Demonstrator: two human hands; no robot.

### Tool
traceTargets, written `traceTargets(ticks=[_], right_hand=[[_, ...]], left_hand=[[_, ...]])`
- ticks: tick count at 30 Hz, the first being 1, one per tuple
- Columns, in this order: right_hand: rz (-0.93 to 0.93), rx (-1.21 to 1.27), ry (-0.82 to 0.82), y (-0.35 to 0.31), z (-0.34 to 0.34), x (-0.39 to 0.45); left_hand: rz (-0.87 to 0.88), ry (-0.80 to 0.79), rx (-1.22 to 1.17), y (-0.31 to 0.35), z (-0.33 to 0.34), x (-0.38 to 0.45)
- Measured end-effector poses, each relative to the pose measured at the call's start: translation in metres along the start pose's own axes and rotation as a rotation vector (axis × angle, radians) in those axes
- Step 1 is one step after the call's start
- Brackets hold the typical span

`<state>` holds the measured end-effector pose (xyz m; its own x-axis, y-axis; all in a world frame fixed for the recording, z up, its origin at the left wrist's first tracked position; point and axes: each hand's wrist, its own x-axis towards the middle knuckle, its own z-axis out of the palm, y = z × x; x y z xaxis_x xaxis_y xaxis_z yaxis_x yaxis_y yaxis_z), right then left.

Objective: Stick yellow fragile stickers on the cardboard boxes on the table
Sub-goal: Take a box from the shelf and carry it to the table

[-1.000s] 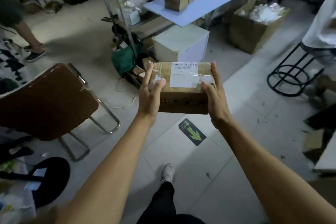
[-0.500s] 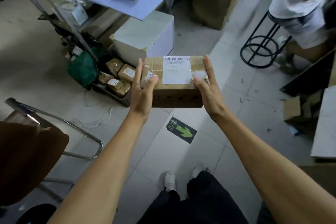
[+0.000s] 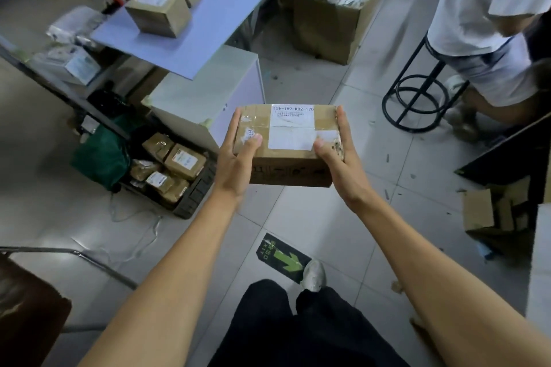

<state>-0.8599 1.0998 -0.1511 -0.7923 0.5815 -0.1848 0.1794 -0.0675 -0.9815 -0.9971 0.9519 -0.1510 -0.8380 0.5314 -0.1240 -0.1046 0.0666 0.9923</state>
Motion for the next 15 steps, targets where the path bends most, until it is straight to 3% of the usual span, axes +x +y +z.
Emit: traceTargets(ticks=[15], right_hand=[[0.031,-0.155,0.019,-0.026,-0.042,0.255]], left_hand=[[-0.076,-0.002,-0.013,0.008,0.057,0.255]])
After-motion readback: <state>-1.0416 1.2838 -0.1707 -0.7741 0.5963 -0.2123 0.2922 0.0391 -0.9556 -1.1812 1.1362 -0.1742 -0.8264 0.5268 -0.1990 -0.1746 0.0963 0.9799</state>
